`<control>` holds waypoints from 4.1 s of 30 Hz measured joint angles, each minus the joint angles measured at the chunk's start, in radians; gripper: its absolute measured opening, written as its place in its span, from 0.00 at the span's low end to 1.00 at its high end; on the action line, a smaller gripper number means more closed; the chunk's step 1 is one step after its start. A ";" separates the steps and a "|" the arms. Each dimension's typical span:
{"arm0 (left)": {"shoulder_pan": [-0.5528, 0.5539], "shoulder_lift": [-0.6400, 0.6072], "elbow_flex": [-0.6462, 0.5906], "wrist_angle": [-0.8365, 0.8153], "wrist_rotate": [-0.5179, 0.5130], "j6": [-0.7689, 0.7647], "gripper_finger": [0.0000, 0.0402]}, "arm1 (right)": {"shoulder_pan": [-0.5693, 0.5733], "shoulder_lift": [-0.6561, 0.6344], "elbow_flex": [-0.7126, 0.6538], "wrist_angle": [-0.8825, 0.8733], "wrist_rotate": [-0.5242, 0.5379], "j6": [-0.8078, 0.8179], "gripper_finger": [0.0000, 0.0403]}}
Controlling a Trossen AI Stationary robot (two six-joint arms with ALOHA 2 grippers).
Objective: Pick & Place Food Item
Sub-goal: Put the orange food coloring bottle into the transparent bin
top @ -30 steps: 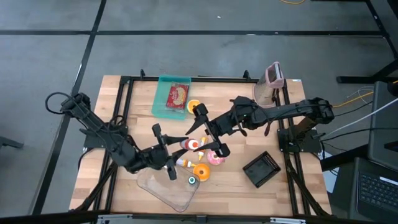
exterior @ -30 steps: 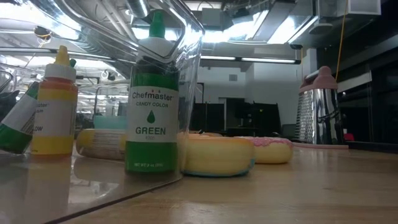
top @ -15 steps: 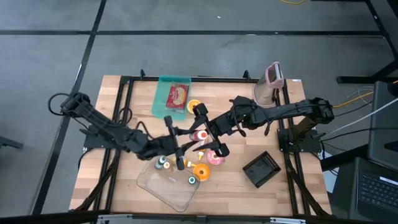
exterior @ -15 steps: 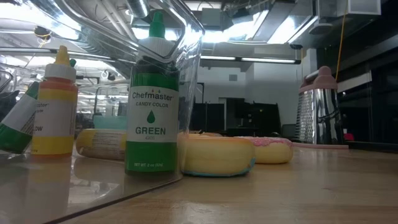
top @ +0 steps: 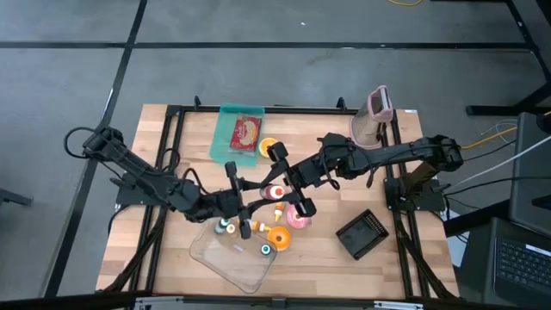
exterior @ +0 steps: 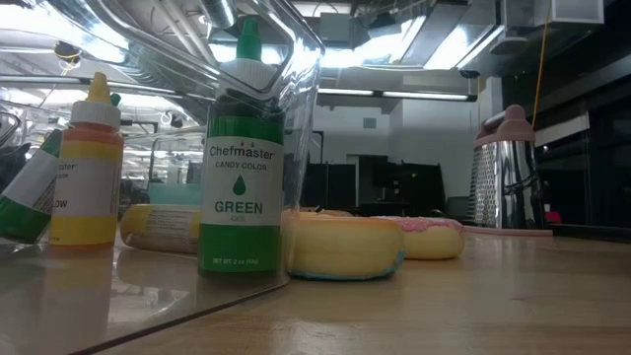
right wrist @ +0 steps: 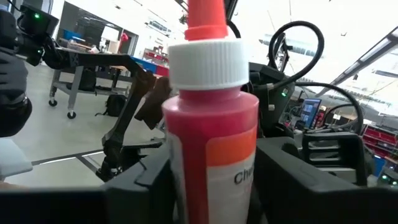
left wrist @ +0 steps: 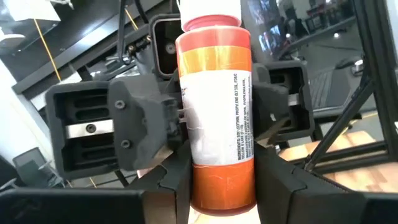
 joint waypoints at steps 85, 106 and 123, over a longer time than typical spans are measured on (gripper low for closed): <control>0.210 0.049 0.259 -1.201 0.323 -0.654 0.48 | -0.053 0.110 0.226 -1.210 0.343 0.039 0.28; 0.252 0.048 0.254 -1.065 0.328 -0.586 0.48 | -0.052 0.109 0.226 -1.189 0.332 0.019 0.28; 0.283 0.113 0.254 -1.022 0.370 -0.557 0.48 | -0.052 0.108 0.226 -1.187 0.309 0.013 0.28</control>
